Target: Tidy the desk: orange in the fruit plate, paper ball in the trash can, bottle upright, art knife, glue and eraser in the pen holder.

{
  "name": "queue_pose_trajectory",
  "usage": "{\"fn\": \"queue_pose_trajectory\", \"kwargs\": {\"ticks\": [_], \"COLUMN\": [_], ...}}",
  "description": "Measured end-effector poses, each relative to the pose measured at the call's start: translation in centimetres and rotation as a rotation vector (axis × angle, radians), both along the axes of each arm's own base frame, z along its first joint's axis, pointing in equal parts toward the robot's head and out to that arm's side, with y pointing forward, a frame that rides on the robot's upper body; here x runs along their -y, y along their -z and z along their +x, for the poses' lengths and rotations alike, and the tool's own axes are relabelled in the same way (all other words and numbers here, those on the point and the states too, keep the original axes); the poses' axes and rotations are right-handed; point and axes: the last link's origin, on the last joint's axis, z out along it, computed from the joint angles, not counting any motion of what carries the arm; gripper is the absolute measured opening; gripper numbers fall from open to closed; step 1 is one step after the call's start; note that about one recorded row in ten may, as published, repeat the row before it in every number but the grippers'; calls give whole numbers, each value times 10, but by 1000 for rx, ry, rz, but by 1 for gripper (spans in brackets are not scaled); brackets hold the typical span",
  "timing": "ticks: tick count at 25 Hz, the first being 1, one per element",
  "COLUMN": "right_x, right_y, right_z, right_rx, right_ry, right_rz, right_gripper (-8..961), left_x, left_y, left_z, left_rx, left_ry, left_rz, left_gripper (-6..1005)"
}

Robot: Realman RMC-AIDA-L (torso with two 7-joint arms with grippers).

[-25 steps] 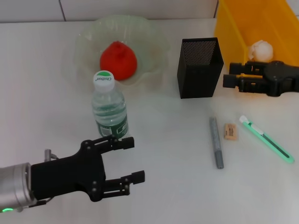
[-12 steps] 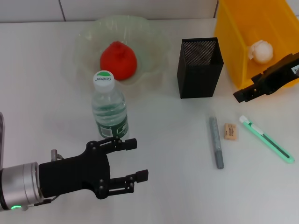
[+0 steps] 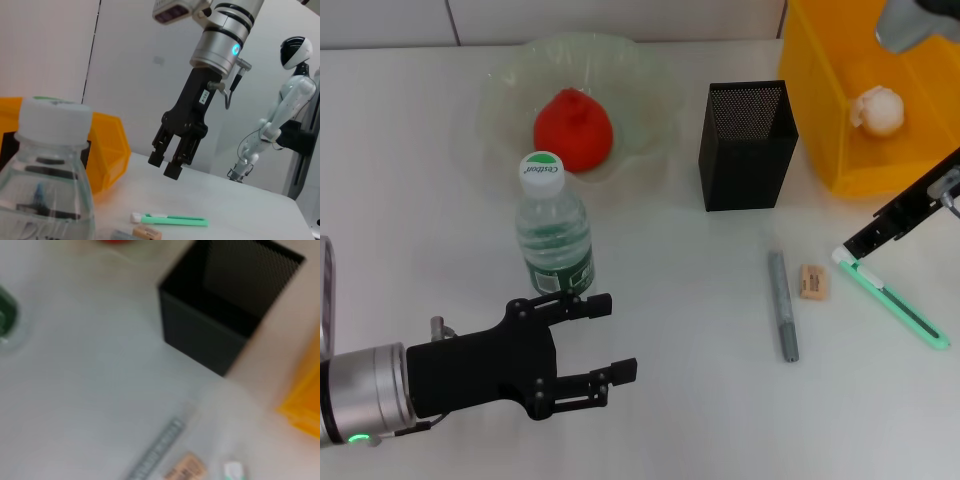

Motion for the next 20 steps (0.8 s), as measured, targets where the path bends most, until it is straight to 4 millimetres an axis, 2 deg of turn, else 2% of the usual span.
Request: {"fn": "queue_pose_trajectory", "kwargs": {"ticks": [4,16,20], "right_x": [-3,-10,-10], "right_y": [13,34,39], "right_z": [11,31,35], "right_rx": [88,98,102], "right_ry": [13,33,34], "right_rz": [10,-1,-14], "right_gripper": [698,698,645], "left_x": [-3,-7,-8], "left_y": [1,1,2], "left_z": [-2,-2,-2], "left_rx": [-19,-34,-38], "left_ry": [-6,-11,-12], "left_rz": [11,17,20], "left_gripper": [781,781,781]}}
